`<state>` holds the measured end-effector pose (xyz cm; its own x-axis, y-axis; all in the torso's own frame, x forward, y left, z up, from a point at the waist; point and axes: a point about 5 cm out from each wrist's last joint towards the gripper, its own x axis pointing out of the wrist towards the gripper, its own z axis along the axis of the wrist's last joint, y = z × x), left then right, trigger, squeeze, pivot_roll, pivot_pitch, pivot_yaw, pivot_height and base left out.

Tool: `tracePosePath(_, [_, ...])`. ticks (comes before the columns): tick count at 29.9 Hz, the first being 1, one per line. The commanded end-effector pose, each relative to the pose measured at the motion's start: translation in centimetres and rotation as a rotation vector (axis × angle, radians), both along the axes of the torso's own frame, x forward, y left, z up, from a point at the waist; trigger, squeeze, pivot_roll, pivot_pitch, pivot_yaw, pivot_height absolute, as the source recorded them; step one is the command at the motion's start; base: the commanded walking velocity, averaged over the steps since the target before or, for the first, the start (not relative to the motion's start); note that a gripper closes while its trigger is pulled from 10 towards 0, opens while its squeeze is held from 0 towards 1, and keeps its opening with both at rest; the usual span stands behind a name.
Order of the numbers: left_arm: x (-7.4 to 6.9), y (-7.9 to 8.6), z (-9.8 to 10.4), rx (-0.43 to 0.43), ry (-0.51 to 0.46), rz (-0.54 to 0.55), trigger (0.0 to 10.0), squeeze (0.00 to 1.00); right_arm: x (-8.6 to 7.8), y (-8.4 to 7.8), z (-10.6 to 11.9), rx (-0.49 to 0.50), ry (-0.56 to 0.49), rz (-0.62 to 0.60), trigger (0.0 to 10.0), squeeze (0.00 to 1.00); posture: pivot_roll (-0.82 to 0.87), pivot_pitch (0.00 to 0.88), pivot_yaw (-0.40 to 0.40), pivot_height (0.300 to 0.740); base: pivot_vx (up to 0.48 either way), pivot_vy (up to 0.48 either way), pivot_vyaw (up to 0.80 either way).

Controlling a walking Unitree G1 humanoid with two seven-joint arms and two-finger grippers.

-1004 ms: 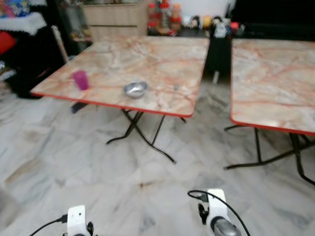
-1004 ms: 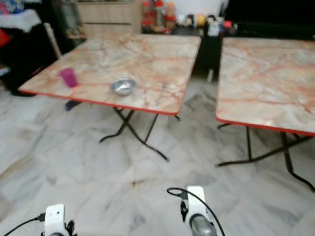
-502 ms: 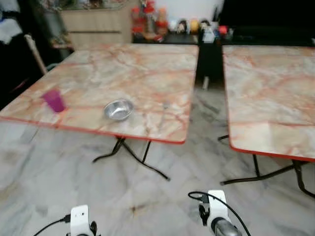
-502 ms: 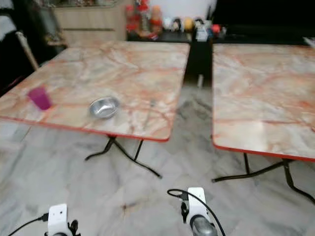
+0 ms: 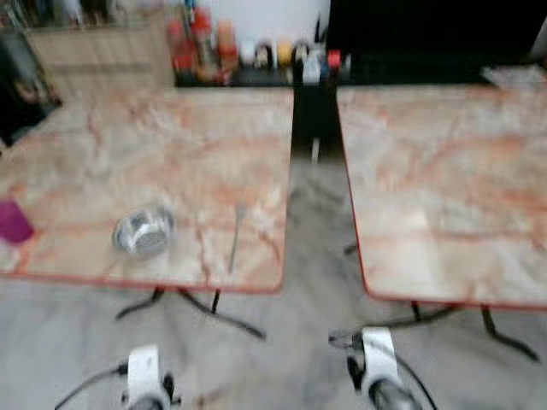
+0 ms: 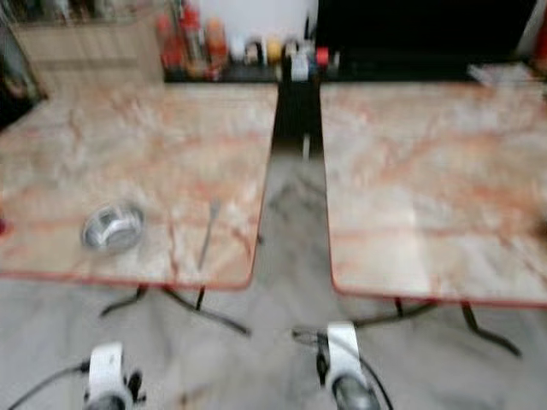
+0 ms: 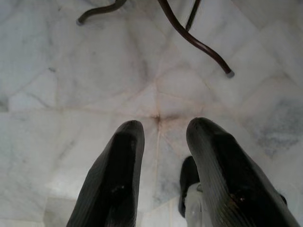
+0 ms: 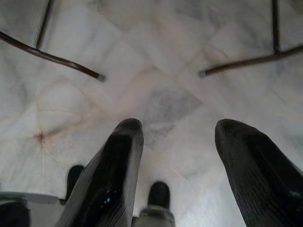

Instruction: Setting the table

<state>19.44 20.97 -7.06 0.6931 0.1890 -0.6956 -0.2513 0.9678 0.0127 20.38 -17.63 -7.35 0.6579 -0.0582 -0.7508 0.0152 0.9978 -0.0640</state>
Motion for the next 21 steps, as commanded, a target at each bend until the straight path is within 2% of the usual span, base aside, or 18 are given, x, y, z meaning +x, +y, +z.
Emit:
tracePosePath(1, [-0.80, 0.16, -0.45, -0.001, 0.038, 0.013, 10.0, 0.00, -0.13, -0.08, -0.11, 0.007, 0.016, -0.015, 10.0, 0.00, -0.01, 0.000, 0.031, 0.732, 0.000, 0.446, 0.00])
tracePosePath(5, [-0.83, 0.12, -0.48, -0.003, 0.039, 0.015, 10.0, 0.00, -0.12, -0.10, -0.09, 0.013, 0.011, -0.018, 10.0, 0.00, -0.01, 0.000, 0.031, 0.732, 0.000, 0.465, -0.74])
tracePosePath(15, [-0.79, 0.19, -0.46, -0.002, 0.041, 0.013, 10.0, 0.00, -0.08, 0.00, -0.06, 0.021, 0.005, -0.025, 10.0, 0.00, -0.01, 0.000, 0.038, 0.732, 0.000, 0.480, 0.00])
tracePosePath(21, [-0.72, 0.26, -0.40, 0.001, 0.039, 0.008, 10.0, 0.00, 0.00, 0.21, -0.04, 0.024, 0.002, -0.021, 10.0, 0.00, -0.02, 0.000, 0.042, 0.732, 0.000, 0.480, -0.62])
